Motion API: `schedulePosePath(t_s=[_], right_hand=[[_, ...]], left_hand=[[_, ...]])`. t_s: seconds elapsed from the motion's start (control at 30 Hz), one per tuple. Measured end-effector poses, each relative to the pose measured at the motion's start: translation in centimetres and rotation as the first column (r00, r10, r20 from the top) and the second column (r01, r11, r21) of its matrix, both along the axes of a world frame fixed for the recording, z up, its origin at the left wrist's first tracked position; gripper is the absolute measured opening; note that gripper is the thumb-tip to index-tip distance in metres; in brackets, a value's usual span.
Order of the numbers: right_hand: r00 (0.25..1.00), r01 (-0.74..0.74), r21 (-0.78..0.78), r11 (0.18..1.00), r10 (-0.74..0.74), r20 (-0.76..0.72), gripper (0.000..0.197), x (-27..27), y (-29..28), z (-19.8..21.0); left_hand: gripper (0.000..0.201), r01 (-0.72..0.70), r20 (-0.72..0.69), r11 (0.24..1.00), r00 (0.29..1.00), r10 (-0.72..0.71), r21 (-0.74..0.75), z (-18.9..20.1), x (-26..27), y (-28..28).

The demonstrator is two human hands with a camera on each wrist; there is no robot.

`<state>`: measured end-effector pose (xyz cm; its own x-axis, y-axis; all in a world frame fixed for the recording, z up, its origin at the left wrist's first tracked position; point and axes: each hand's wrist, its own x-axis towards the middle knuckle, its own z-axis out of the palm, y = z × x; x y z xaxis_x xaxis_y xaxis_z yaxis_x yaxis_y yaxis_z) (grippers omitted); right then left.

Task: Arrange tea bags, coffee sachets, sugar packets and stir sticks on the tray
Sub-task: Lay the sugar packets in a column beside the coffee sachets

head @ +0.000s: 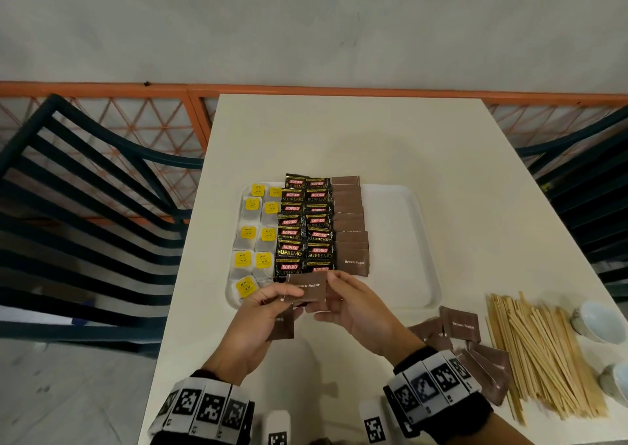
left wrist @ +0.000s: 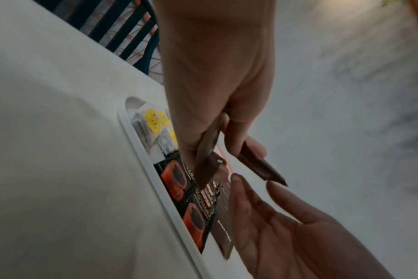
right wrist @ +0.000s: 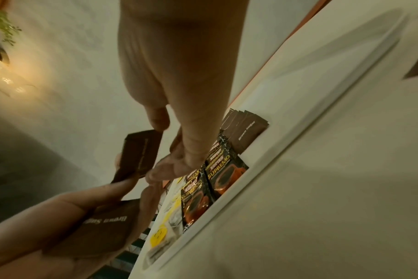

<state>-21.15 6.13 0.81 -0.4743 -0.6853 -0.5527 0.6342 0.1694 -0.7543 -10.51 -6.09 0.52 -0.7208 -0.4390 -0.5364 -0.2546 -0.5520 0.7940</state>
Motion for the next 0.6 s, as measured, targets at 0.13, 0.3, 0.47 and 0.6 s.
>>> schedulePosePath(t_s=[0.13,0.3,0.47,0.6], right_hand=[[0.995,-0.058,0.009,0.998,0.058,-0.082,0.018,-0.5,0.4,-0.1],[0.981,-0.023,0.093,0.995,0.04,-0.188,0.022,-2.1,1.6,-0.7],[0.94,0.12,0.257,0.959,-0.026,-0.34,0.012,-4.9,3.4,-2.3],[0.913,0.179,0.32,0.93,-0.035,-0.407,0.014,-6.9,3.8,-3.5]], left_hand=[[0.037,0.016,0.007,1.0,1.0,-0.016,-0.025,0.5,-0.3,0.4],[0.041,-0.079,0.047,0.99,0.996,0.074,0.113,0.3,-1.1,1.0],[0.055,-0.074,0.106,0.988,0.993,0.06,0.134,-0.1,-0.8,1.2],[0.054,-0.026,0.156,0.996,0.988,0.013,0.083,0.4,-0.3,1.7]])
